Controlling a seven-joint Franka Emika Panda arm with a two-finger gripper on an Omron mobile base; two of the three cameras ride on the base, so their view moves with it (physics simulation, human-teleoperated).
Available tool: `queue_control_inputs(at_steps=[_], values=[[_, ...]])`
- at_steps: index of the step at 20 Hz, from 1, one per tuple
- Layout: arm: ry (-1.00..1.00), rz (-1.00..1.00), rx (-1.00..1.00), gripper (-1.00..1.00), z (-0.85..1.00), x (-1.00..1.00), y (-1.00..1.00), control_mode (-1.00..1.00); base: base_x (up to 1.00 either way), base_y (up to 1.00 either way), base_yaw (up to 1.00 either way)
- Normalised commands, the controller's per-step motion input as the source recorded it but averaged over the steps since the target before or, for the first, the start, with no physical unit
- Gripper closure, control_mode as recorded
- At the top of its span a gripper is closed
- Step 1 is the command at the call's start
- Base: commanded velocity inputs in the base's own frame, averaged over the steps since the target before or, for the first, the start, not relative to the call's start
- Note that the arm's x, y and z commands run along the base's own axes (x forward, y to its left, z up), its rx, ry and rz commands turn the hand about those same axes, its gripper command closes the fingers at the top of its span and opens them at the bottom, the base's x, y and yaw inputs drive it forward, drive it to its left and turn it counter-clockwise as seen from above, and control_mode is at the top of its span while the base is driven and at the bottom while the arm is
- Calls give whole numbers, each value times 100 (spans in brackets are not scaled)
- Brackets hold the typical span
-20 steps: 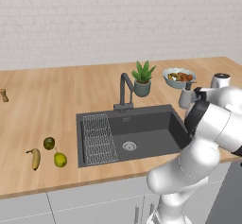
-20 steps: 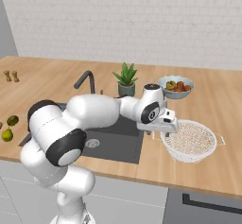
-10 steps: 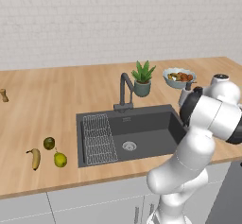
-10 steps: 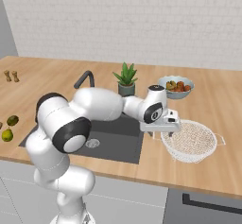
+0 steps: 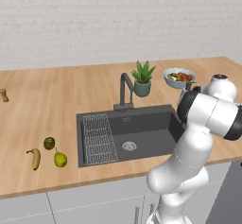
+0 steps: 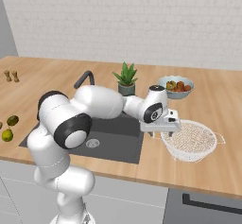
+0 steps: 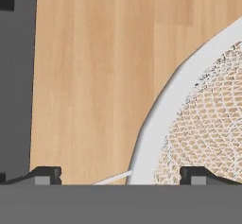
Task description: Put the colander in the sink, put the banana, pear, kiwi in the colander, and turn on the sink faucet and pour water over the colander.
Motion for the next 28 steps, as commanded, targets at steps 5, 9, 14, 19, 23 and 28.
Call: queue_control_inputs(at_steps=[5, 9, 14, 19, 23, 28], values=[[1, 0, 2, -100, -17, 0, -5, -100, 0, 0, 0], [1, 0, 9, -100, -19, 0, -13, -100, 0, 0, 0], [4, 0, 0, 100, -5, 0, 0, -100, 0, 0, 0], [0, 0, 0, 100, 0, 0, 0, -100, 0, 0, 0], [0, 0, 0, 100, 2, 0, 0, -100, 0, 0, 0], [0, 1, 0, 100, 22, -5, 0, -100, 0, 0, 0]])
